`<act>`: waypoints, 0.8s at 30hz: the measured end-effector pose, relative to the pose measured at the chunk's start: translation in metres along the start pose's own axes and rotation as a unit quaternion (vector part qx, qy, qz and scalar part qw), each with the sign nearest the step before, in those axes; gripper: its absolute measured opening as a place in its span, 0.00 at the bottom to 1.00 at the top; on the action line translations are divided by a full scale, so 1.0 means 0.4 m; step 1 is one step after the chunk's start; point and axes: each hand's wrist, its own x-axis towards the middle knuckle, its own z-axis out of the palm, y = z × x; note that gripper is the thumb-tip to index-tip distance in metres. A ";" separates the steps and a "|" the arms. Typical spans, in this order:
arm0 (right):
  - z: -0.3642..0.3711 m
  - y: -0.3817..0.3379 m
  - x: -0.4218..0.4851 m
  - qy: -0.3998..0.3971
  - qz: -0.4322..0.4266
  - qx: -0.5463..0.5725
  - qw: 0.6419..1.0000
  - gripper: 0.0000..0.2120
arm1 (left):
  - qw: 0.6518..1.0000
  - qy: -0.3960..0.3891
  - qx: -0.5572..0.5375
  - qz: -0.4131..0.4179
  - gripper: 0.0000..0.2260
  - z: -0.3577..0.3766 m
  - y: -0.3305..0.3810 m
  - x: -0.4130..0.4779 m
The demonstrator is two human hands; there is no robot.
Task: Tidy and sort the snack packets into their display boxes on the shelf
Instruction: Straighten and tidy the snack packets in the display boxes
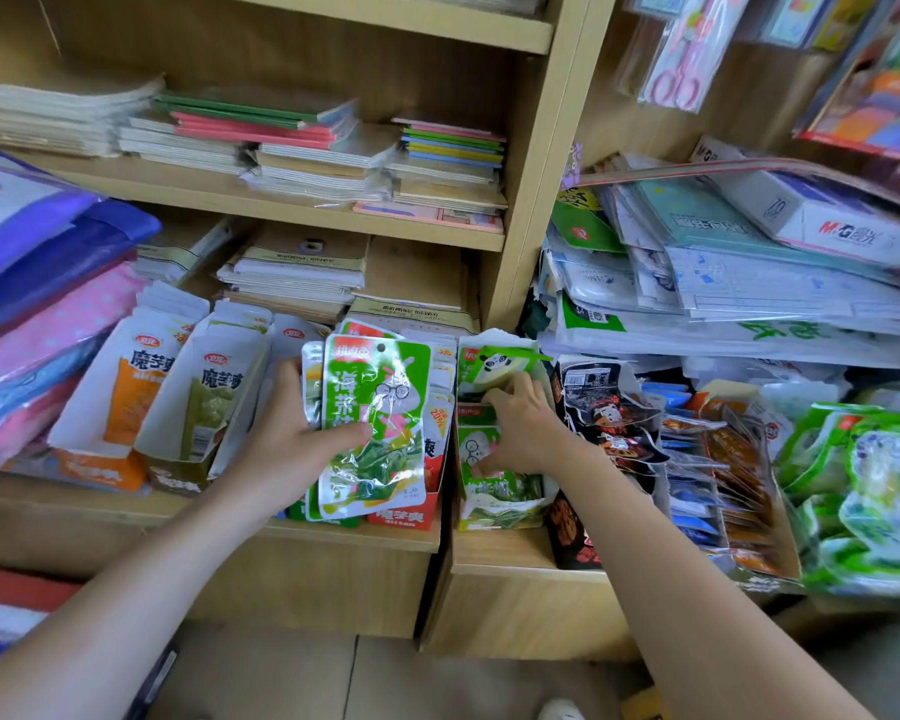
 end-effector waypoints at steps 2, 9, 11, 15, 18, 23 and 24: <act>0.001 0.000 -0.001 -0.004 -0.009 0.031 0.999 0.51 | 1.000 -0.002 0.002 0.000 0.25 -0.003 -0.005 0.001; -0.018 -0.004 0.030 -0.074 0.007 0.044 0.996 0.54 | 1.000 -0.012 -0.005 0.000 0.25 -0.007 -0.007 -0.007; -0.022 -0.006 0.035 -0.094 0.010 0.055 0.994 0.57 | 1.000 -0.013 -0.005 0.000 0.25 -0.005 -0.009 -0.012; -0.024 -0.015 0.036 -0.098 0.012 0.051 0.994 0.58 | 1.000 -0.018 0.001 0.001 0.25 -0.003 -0.008 -0.017; -0.015 -0.012 0.033 -0.082 0.015 0.058 0.995 0.57 | 1.000 -0.023 0.006 0.004 0.24 -0.002 -0.006 -0.015; -0.012 -0.007 0.026 -0.044 0.009 0.058 0.997 0.54 | 1.000 -0.024 0.015 0.007 0.23 0.001 -0.005 -0.008; -0.013 -0.006 0.025 -0.032 0.007 0.061 0.998 0.56 | 1.000 -0.024 0.016 0.007 0.23 0.004 -0.005 -0.007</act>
